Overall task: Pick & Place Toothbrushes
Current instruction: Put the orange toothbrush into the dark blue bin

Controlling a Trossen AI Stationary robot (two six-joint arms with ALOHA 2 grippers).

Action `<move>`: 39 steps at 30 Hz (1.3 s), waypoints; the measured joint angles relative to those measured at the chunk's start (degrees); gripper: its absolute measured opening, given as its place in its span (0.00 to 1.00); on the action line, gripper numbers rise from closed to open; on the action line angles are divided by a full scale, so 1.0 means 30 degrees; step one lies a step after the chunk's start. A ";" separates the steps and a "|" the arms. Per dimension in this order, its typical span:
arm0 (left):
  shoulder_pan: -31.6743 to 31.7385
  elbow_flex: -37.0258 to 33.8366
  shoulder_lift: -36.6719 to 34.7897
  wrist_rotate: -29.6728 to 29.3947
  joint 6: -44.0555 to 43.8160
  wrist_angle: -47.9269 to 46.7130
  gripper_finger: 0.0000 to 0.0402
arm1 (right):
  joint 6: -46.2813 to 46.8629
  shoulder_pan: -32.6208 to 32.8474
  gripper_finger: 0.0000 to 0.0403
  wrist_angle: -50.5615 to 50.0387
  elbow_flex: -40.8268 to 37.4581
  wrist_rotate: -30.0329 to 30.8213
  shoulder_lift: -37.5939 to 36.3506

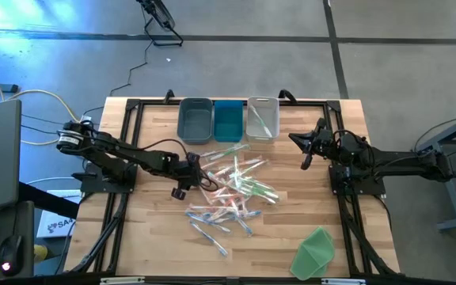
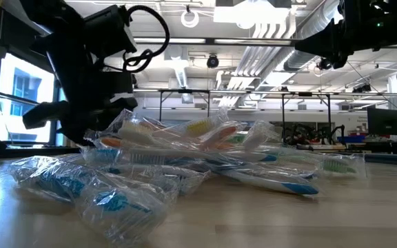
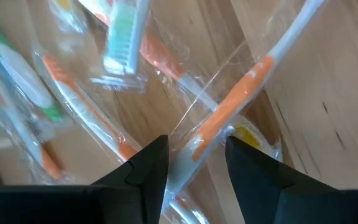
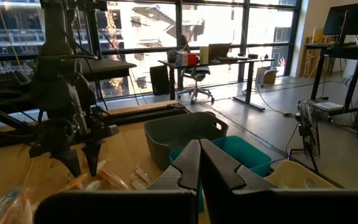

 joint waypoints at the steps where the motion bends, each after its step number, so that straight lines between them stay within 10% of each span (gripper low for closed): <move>1: 0.0000 0.0000 0.0000 0.0046 -0.0305 -0.0055 0.39 | -0.0006 0.0000 0.01 0.0000 0.0000 0.0000 0.0000; 20: -0.0007 0.0000 0.0007 0.0098 -0.1086 -0.0159 0.14 | -0.0044 0.0000 0.01 0.0000 0.0000 0.0000 0.0000; 39: 0.0000 0.2574 -0.0454 -0.0645 -0.1092 -0.4523 0.12 | -0.0044 -0.0005 0.01 0.0015 0.0000 0.0007 -0.0007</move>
